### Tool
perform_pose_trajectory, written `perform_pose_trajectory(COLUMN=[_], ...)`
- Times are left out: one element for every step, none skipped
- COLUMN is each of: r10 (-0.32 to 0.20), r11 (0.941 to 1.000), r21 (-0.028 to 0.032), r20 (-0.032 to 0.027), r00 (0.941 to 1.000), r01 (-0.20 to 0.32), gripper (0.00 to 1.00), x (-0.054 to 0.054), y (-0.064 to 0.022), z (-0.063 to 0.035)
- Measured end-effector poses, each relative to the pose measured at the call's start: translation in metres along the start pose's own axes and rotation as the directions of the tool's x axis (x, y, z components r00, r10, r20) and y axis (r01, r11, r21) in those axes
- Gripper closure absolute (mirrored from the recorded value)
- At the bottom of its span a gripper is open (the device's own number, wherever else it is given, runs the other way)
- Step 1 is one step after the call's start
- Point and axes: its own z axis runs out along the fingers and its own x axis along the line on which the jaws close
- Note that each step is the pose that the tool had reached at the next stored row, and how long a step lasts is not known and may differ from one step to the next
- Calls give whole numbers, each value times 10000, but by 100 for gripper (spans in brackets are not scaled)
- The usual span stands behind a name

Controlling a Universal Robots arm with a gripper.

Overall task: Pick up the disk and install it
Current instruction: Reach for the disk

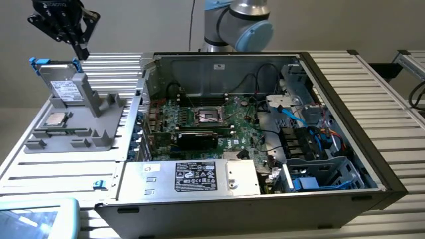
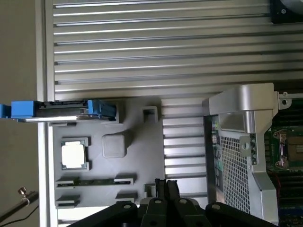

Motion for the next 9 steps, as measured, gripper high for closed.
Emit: perform_pose_trajectory(r10=[1, 2, 0, 0, 0, 1, -1, -2, -1], r11=[10000, 10000, 10000, 10000, 10000, 10000, 10000, 10000, 10000], r21=[-1, 0, 0, -1, -1, 0, 0, -1, 0], r20=[1, 0, 0, 1, 0, 0, 0, 0, 0], r00=[10000, 10000, 10000, 10000, 10000, 10000, 10000, 10000, 10000], r01=[-1, -2, 0, 0, 0, -1, 1, 2, 1], gripper=[89, 89, 89, 89, 89, 89, 89, 89, 89], x=[43, 87, 127, 166, 205, 247, 290, 334, 380], y=[18, 38, 58, 77, 95, 111, 126, 141, 158], z=[2, 3, 4, 5, 6, 6, 7, 8, 9])
